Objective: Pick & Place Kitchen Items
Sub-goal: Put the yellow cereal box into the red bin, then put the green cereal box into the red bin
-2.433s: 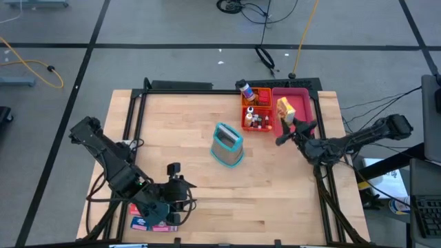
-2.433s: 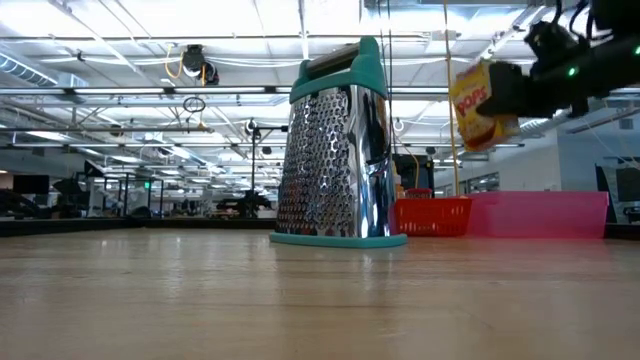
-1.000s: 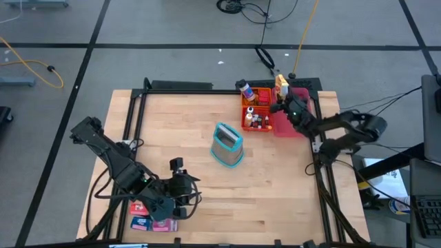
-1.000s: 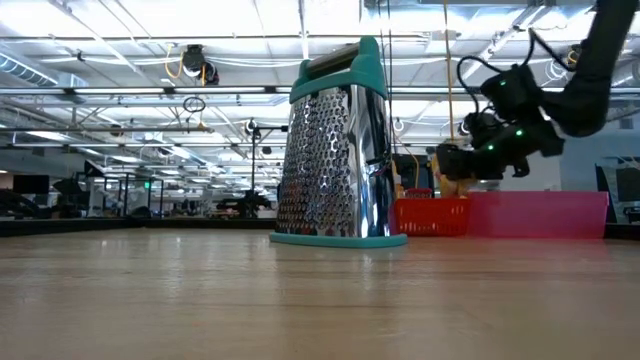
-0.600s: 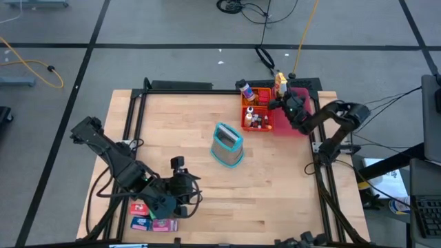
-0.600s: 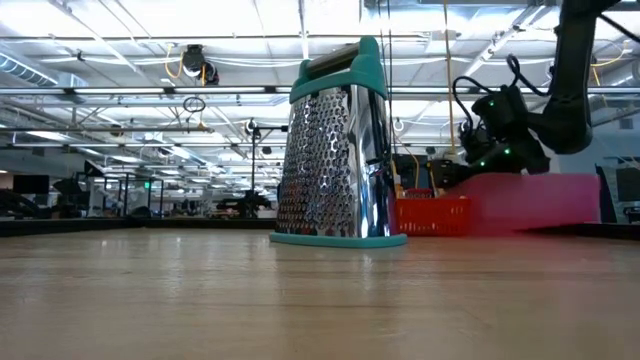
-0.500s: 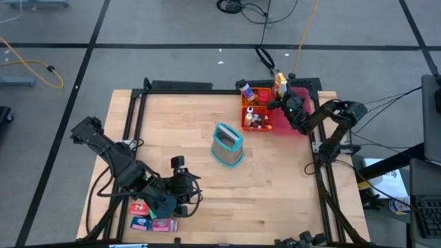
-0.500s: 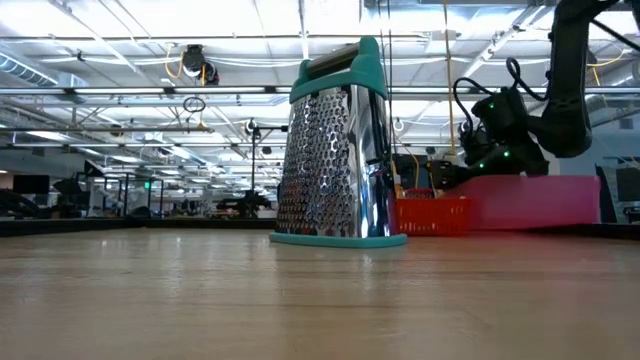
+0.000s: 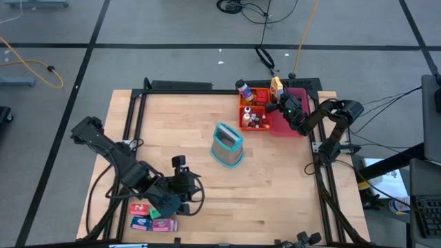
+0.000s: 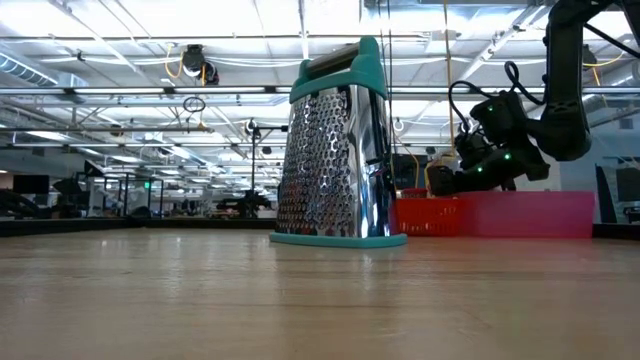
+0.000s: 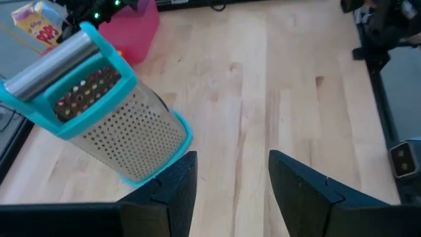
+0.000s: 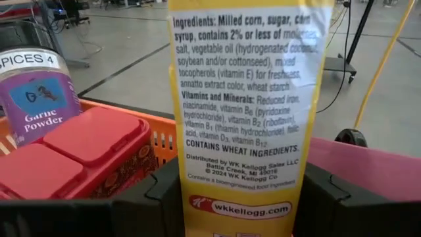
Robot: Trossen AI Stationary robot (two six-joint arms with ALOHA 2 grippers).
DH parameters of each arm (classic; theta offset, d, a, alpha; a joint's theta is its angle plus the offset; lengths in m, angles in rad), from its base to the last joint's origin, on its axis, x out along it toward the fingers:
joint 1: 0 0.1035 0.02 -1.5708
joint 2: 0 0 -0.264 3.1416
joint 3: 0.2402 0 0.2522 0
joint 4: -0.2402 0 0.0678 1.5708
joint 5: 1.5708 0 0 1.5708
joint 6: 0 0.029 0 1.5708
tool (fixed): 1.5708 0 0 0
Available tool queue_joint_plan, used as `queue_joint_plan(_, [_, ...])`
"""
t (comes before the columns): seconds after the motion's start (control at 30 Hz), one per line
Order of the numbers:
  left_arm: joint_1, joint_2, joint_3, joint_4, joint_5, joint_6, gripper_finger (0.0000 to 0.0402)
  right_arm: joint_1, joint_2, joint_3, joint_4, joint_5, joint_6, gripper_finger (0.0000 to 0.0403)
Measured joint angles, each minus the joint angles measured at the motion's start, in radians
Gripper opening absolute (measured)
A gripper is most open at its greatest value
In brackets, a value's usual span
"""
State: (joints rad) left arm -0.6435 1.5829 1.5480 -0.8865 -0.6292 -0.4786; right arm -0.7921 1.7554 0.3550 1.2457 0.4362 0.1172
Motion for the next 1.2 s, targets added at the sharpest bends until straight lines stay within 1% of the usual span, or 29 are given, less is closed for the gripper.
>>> queue_joint_plan(0.2, [0.012,0.0,-0.007,0.018,0.023,-0.004,0.0189,0.001,-0.007,0.0,-0.008,0.003,-0.005,0.0196])
queue_joint_plan(0.33, [0.015,0.0,-0.007,0.02,0.026,0.005,0.0189,0.009,-0.054,-0.005,-0.036,0.002,-0.006,0.021])
queue_joint_plan(0.6, [0.015,0.0,-0.007,0.02,0.026,0.006,0.0189,0.008,-0.208,-0.015,-0.194,0.003,-0.008,0.0236])
queue_joint_plan(0.73, [0.015,0.0,-0.007,0.017,0.029,0.005,0.0189,0.028,-0.273,-0.015,-0.233,0.002,-0.007,0.0242])
queue_joint_plan(0.9, [0.013,0.0,-0.007,0.014,0.097,-0.019,0.0189,0.063,-0.389,-0.015,-0.311,0.003,-0.034,0.0241])
queue_joint_plan(1.0, [-0.003,0.0,-0.007,0.0,0.115,-0.051,0.0189,0.083,-0.474,-0.015,-0.376,0.004,-0.036,0.0241])
queue_joint_plan(1.1, [-0.031,0.0,-0.007,-0.051,0.143,-0.088,0.0189,0.106,-0.564,-0.015,-0.443,0.005,-0.034,0.0241])
queue_joint_plan(1.2, [-0.072,0.0,-0.007,-0.108,0.165,-0.16,0.0189,0.14,-0.646,-0.015,-0.506,0.005,-0.033,0.0239])
